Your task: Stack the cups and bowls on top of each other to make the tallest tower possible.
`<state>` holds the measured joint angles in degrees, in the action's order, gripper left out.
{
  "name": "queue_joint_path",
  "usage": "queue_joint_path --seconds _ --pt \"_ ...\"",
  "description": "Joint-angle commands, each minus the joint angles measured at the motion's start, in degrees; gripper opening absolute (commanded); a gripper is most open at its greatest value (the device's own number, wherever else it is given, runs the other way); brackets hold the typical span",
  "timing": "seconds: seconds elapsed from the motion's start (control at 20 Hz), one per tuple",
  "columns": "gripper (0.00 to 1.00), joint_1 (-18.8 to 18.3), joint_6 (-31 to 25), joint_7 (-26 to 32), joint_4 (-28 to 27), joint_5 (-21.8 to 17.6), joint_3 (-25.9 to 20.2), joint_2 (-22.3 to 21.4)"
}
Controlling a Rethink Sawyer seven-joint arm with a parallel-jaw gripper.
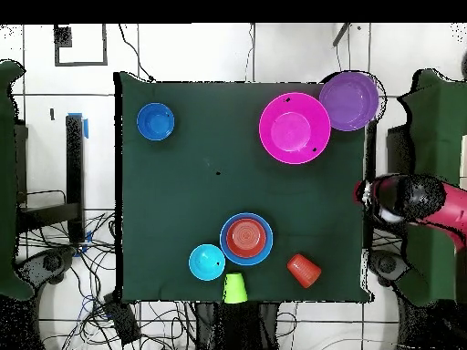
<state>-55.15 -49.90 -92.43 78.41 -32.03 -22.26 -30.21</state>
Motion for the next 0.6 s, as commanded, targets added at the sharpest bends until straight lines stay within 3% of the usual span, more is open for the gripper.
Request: queue_joint_path --seconds 0.05,0.25,0.45,0.6 --pt "1.0 4.97 -7.32 15.19 -10.99 -3.11 -4.76 7.35" --pt "1.0 3.75 -2.83 13.71 -7.15 -2.91 -4.69 6.04" --pt "1.0 3.92 -3.83 13.7 -8.27 -2.69 -4.69 6.72" --pt "1.0 3.47 -1.09 10.79 -6.37 -2.35 -4.33 5.72"
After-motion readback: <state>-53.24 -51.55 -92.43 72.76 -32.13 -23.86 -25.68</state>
